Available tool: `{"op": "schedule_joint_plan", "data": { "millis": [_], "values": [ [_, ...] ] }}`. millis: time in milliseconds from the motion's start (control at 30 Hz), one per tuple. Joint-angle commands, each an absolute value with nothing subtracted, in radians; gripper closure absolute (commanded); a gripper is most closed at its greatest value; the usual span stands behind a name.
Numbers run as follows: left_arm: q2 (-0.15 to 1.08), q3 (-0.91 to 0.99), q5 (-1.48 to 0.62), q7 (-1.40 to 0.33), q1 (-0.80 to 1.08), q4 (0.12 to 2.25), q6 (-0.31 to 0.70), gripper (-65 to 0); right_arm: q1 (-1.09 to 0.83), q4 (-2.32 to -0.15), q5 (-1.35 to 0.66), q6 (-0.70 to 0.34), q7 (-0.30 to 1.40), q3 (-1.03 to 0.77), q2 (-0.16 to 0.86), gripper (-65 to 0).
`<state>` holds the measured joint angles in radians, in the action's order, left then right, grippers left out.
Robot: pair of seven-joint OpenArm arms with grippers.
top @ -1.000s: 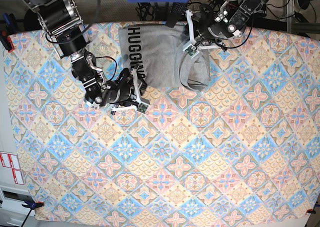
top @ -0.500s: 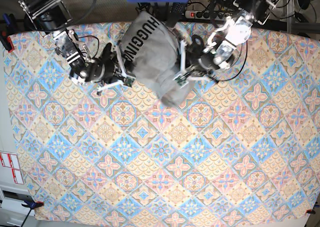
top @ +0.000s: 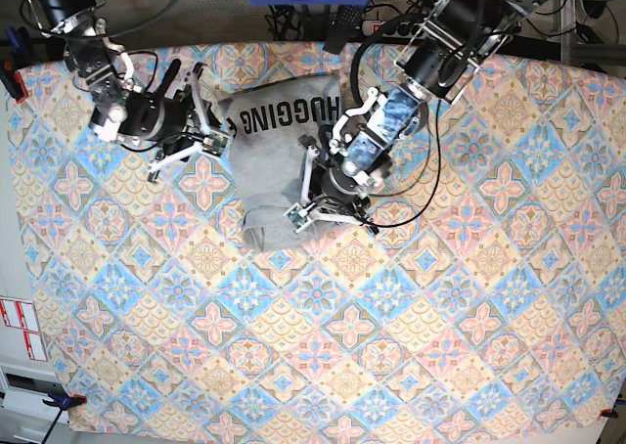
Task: Fold the T-shirt properly
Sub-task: 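Grasp the folded bundle with both grippers and flip it over, then drag the folded shirt with the right gripper away from the left gripper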
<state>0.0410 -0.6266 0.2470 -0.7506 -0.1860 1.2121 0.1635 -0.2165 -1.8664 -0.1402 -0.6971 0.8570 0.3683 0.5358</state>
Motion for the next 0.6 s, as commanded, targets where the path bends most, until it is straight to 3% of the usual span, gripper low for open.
{"op": "schedule_joint_plan", "data": {
  "millis": [0,200,367,567],
  "values": [
    [0.03,-0.624,0.266,-0.736,-0.202,1.224,0.143,-11.8,-0.219,-1.894,-0.153,-0.698,0.843,0.358,0.545,-12.1],
    [0.062,-0.591,0.292,-0.748,-0.163,1.356,0.021,-11.8,-0.213,-1.905,-0.153,-0.698,0.843,0.377,0.495,-12.1],
    [0.119,-0.398,0.286,-0.737,-0.041,1.506,-0.082,-12.1,-0.136,-1.902,-0.153,-0.698,0.871,0.452,0.421,-12.1],
    [0.124,-0.176,0.286,-0.737,0.131,1.704,-0.11,-12.2,0.013,-1.894,-0.153,-0.698,0.918,0.599,0.331,-12.1]
  ]
}}
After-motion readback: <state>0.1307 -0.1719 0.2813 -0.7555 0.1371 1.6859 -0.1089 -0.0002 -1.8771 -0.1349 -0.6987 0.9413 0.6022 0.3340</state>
